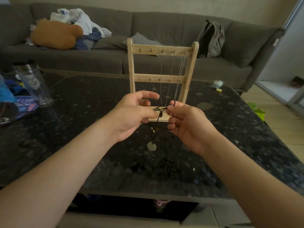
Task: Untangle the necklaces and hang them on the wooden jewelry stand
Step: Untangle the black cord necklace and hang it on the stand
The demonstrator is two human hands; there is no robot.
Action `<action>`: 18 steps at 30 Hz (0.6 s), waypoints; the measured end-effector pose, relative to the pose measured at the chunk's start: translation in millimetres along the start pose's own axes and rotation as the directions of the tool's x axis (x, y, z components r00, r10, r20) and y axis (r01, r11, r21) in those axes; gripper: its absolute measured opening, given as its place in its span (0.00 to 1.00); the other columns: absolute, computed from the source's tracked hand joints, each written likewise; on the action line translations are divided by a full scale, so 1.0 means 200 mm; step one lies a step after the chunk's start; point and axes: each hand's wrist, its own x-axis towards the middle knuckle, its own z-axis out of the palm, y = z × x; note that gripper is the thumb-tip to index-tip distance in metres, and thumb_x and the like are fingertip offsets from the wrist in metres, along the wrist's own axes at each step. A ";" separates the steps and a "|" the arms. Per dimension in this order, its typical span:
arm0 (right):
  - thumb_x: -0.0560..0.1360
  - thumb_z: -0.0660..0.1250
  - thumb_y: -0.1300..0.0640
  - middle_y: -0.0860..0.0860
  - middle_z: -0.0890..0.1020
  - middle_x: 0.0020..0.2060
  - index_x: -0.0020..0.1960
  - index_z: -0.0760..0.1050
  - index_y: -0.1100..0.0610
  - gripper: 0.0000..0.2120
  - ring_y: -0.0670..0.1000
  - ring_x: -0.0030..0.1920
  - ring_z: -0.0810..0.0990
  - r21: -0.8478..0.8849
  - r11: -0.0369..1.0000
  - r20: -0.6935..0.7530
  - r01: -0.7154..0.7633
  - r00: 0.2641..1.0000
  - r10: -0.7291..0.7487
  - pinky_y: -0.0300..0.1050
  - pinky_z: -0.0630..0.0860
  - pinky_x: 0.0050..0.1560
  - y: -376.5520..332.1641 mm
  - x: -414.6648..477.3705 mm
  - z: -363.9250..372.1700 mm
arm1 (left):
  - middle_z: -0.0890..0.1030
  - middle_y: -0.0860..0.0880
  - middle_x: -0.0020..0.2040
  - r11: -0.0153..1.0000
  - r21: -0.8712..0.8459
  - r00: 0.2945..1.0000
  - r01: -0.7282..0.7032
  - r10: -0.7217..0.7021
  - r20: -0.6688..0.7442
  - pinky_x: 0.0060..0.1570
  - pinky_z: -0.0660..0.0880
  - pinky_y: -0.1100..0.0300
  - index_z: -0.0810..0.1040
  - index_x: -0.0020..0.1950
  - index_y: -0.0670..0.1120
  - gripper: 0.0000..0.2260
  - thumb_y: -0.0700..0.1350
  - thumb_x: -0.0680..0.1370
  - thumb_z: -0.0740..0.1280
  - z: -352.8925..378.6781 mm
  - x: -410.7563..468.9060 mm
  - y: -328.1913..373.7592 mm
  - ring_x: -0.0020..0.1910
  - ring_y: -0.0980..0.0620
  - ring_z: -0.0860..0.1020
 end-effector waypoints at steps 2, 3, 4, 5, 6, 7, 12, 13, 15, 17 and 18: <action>0.81 0.67 0.66 0.51 0.82 0.38 0.61 0.80 0.59 0.10 0.45 0.30 0.74 0.039 0.999 -0.002 -0.023 1.000 0.023 0.39 0.74 0.31 -0.01 0.01 0.00 | 0.78 0.45 0.63 0.982 0.184 0.998 -0.050 0.054 -0.016 0.63 0.83 0.43 0.84 0.61 0.53 0.27 0.24 0.73 0.73 0.01 -0.01 -0.01 0.65 0.45 0.81; 0.80 0.67 0.67 0.52 0.81 0.37 0.61 0.80 0.60 0.11 0.45 0.30 0.73 0.073 0.997 -0.001 -0.036 0.999 0.036 0.39 0.73 0.30 0.00 0.01 0.00 | 0.79 0.47 0.63 0.959 0.276 0.996 -0.064 0.077 -0.036 0.63 0.83 0.46 0.84 0.61 0.55 0.27 0.25 0.73 0.73 0.02 -0.01 -0.01 0.64 0.48 0.80; 0.80 0.67 0.67 0.52 0.80 0.37 0.61 0.80 0.61 0.11 0.45 0.30 0.72 0.109 0.993 -0.001 -0.046 0.999 0.047 0.38 0.71 0.29 0.00 0.01 0.00 | 0.80 0.49 0.62 0.941 0.333 0.995 -0.062 0.086 -0.057 0.62 0.83 0.50 0.85 0.60 0.55 0.26 0.26 0.74 0.74 0.02 -0.01 -0.03 0.63 0.51 0.80; 0.80 0.66 0.68 0.52 0.79 0.37 0.61 0.79 0.61 0.11 0.45 0.30 0.71 0.143 0.988 -0.002 -0.054 0.999 0.055 0.38 0.70 0.28 0.00 0.01 0.00 | 0.81 0.51 0.60 0.933 0.357 0.994 -0.048 0.080 -0.075 0.62 0.82 0.53 0.85 0.61 0.55 0.23 0.29 0.76 0.74 0.02 0.00 -0.04 0.61 0.53 0.81; 0.79 0.66 0.68 0.53 0.78 0.37 0.60 0.79 0.62 0.11 0.45 0.30 0.71 0.171 0.983 -0.003 -0.060 0.998 0.061 0.37 0.70 0.28 0.00 0.01 0.00 | 0.83 0.52 0.59 0.930 0.366 0.993 -0.026 0.065 -0.094 0.61 0.82 0.54 0.85 0.61 0.55 0.19 0.32 0.78 0.74 0.02 0.01 -0.06 0.59 0.53 0.82; 0.80 0.66 0.69 0.53 0.78 0.38 0.61 0.79 0.62 0.11 0.44 0.30 0.71 0.196 0.979 -0.005 -0.064 0.998 0.066 0.37 0.69 0.27 0.00 0.01 0.00 | 0.85 0.53 0.57 0.928 0.372 0.992 0.002 0.044 -0.116 0.60 0.83 0.54 0.86 0.62 0.54 0.15 0.36 0.80 0.74 0.02 0.02 -0.08 0.55 0.54 0.84; 0.81 0.63 0.71 0.58 0.76 0.46 0.68 0.71 0.59 0.18 0.45 0.30 0.71 0.317 0.947 -0.041 -0.053 0.997 0.070 0.35 0.70 0.27 0.00 0.02 0.01 | 0.90 0.50 0.47 0.956 0.262 0.986 0.136 -0.105 -0.131 0.56 0.86 0.51 0.87 0.59 0.49 0.07 0.48 0.85 0.70 0.01 0.03 -0.10 0.47 0.52 0.89; 0.81 0.63 0.72 0.58 0.76 0.47 0.70 0.69 0.57 0.21 0.45 0.30 0.71 0.335 0.941 -0.054 -0.040 0.997 0.061 0.35 0.70 0.27 0.00 0.02 0.01 | 0.90 0.49 0.47 0.961 0.225 0.983 0.162 -0.138 -0.119 0.55 0.86 0.50 0.87 0.58 0.48 0.08 0.49 0.85 0.70 0.02 0.03 -0.09 0.47 0.51 0.89; 0.82 0.62 0.71 0.58 0.75 0.48 0.71 0.68 0.56 0.21 0.45 0.32 0.71 0.341 0.940 -0.073 -0.002 0.997 0.029 0.34 0.71 0.27 -0.01 0.02 0.01 | 0.90 0.47 0.46 0.964 0.156 0.974 0.217 -0.203 -0.099 0.54 0.85 0.50 0.87 0.59 0.47 0.11 0.52 0.85 0.69 0.02 0.02 -0.08 0.47 0.49 0.90; 0.83 0.62 0.70 0.57 0.75 0.47 0.70 0.70 0.57 0.18 0.45 0.33 0.71 0.314 0.949 -0.075 0.032 0.997 -0.009 0.35 0.71 0.28 -0.01 0.02 0.01 | 0.90 0.47 0.45 0.958 0.118 0.964 0.260 -0.250 -0.093 0.54 0.85 0.48 0.86 0.59 0.46 0.13 0.54 0.85 0.69 0.03 0.02 -0.07 0.46 0.48 0.89; 0.83 0.62 0.70 0.56 0.75 0.46 0.69 0.71 0.58 0.16 0.46 0.34 0.71 0.297 0.954 -0.074 0.040 0.997 -0.019 0.35 0.72 0.28 0.00 0.01 0.01 | 0.90 0.47 0.44 0.957 0.098 0.959 0.274 -0.265 -0.095 0.54 0.85 0.47 0.86 0.59 0.45 0.14 0.55 0.85 0.68 0.03 0.02 -0.07 0.46 0.47 0.89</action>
